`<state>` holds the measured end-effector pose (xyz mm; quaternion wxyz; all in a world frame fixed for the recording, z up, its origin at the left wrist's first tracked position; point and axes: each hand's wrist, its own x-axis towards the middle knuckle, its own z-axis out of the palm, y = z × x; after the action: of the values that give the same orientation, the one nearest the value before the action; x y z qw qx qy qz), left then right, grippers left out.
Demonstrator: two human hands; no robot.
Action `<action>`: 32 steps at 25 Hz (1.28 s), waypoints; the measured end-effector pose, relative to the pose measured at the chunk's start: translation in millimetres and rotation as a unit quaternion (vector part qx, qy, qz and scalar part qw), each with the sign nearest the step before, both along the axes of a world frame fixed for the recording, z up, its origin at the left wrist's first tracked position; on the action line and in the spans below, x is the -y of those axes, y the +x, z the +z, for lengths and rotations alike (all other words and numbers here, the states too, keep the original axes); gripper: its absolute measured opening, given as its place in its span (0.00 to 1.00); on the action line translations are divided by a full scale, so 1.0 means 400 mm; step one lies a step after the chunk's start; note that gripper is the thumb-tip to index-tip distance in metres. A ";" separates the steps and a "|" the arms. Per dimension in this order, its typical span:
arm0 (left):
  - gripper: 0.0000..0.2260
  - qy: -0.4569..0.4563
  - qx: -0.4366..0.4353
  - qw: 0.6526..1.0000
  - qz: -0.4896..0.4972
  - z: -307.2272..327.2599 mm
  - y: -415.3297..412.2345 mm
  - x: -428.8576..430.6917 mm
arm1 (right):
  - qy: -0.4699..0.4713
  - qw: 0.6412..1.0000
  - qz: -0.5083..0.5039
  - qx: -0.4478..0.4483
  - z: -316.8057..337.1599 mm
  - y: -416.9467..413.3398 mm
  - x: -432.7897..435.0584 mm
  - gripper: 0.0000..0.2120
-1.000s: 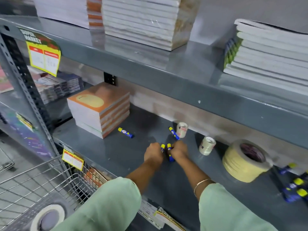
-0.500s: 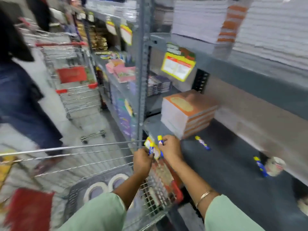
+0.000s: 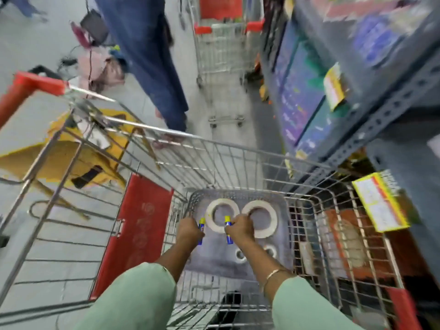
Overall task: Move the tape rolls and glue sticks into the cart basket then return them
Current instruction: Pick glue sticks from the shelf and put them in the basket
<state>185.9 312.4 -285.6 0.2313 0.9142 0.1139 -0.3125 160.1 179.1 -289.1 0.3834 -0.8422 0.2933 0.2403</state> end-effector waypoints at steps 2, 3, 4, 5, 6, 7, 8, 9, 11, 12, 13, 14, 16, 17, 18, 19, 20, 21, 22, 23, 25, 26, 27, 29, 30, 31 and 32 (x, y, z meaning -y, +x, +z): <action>0.17 0.018 -0.028 0.999 -0.006 -0.082 0.004 -0.044 | 0.021 0.999 -0.015 -0.040 -0.112 0.002 -0.062 0.12; 0.16 0.025 -0.039 0.999 -0.012 -0.123 0.006 -0.060 | 0.024 0.998 -0.020 -0.051 -0.163 0.003 -0.094 0.12; 0.15 0.024 -0.043 0.999 -0.012 -0.161 0.008 -0.071 | 0.025 0.998 -0.019 -0.058 -0.196 0.005 -0.120 0.12; 0.15 0.025 -0.052 0.998 -0.009 -0.190 0.004 -0.077 | 0.026 0.997 -0.014 -0.066 -0.229 0.002 -0.144 0.12; 0.15 0.024 -0.055 0.998 -0.004 -0.215 0.002 -0.080 | 0.022 0.998 -0.008 -0.067 -0.251 0.001 -0.161 0.12; 0.14 0.028 -0.059 0.998 0.002 -0.236 -0.003 -0.079 | 0.021 0.997 -0.012 -0.072 -0.272 0.001 -0.178 0.12; 0.14 0.026 -0.059 0.998 0.001 -0.266 -0.012 -0.075 | 0.025 0.996 -0.027 -0.079 -0.297 -0.003 -0.189 0.12; 0.14 0.025 -0.055 0.998 -0.002 -0.278 -0.018 -0.068 | 0.028 0.995 -0.043 -0.082 -0.308 -0.004 -0.197 0.11; 0.13 0.034 -0.053 0.998 0.012 -0.297 -0.041 -0.055 | -0.003 0.995 -0.048 -0.092 -0.321 -0.019 -0.206 0.11; 0.12 0.040 -0.051 0.998 0.024 -0.302 -0.048 -0.049 | -0.022 0.995 -0.045 -0.087 -0.326 -0.024 -0.206 0.12; 0.12 0.043 -0.048 0.998 0.024 -0.306 -0.052 -0.044 | -0.035 0.995 -0.047 -0.075 -0.335 -0.029 -0.204 0.14; 0.12 0.042 -0.047 0.998 0.017 -0.318 -0.052 -0.043 | -0.028 0.996 -0.054 -0.066 -0.335 -0.032 -0.203 0.15; 0.12 0.039 -0.049 0.998 -0.007 -0.334 -0.050 -0.045 | -0.029 0.996 -0.041 -0.072 -0.343 -0.032 -0.200 0.14; 0.12 0.040 -0.053 0.998 -0.012 -0.334 -0.049 -0.047 | -0.020 0.997 -0.008 -0.071 -0.341 -0.033 -0.196 0.13; 0.11 0.038 -0.054 0.998 -0.012 -0.334 -0.046 -0.049 | -0.012 0.997 0.014 -0.069 -0.331 -0.032 -0.186 0.13; 0.10 0.037 -0.056 0.998 -0.015 -0.321 -0.040 -0.046 | -0.003 0.997 0.026 -0.069 -0.316 -0.030 -0.172 0.14; 0.10 0.039 -0.050 0.998 -0.015 -0.310 -0.032 -0.043 | 0.003 0.997 0.019 -0.069 -0.300 -0.029 -0.156 0.13; 0.10 0.042 -0.037 0.998 -0.017 -0.276 -0.025 -0.030 | 0.000 0.998 0.004 -0.058 -0.270 -0.025 -0.138 0.13; 0.10 0.042 -0.018 0.999 -0.016 -0.246 -0.017 -0.016 | -0.003 0.999 0.001 -0.046 -0.237 -0.019 -0.123 0.12; 0.11 0.035 0.007 0.999 -0.010 -0.203 -0.010 0.005 | -0.005 1.000 -0.009 -0.026 -0.192 -0.011 -0.101 0.11; 0.12 0.005 0.063 0.998 -0.009 -0.114 -0.003 0.059 | -0.001 0.999 -0.010 0.036 -0.077 -0.002 -0.051 0.07; 0.13 -0.013 0.089 0.996 -0.006 -0.069 -0.003 0.089 | -0.002 0.997 -0.020 0.074 -0.013 -0.003 -0.020 0.04; 0.12 -0.041 0.118 0.992 0.001 -0.010 -0.013 0.126 | 0.000 0.994 -0.039 0.106 0.061 -0.020 0.019 0.03; 0.10 -0.116 0.200 0.973 -0.008 0.097 -0.042 0.212 | -0.003 0.981 -0.082 0.173 0.211 -0.073 0.117 0.03; 0.09 -0.164 0.238 0.957 -0.026 0.147 -0.060 0.255 | -0.009 0.972 -0.103 0.209 0.279 -0.108 0.168 0.03; 0.10 -0.219 0.265 0.938 -0.052 0.206 -0.088 0.308 | -0.028 0.960 -0.129 0.249 0.351 -0.153 0.223 0.03; 0.11 -0.267 0.289 0.915 -0.088 0.266 -0.122 0.367 | -0.054 0.942 -0.160 0.289 0.418 -0.205 0.286 0.03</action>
<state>137.2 165.7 -179.3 0.4614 0.8751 -0.1264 -0.0730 78.2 64.6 -122.1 0.4388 -0.8369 0.3134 -0.0943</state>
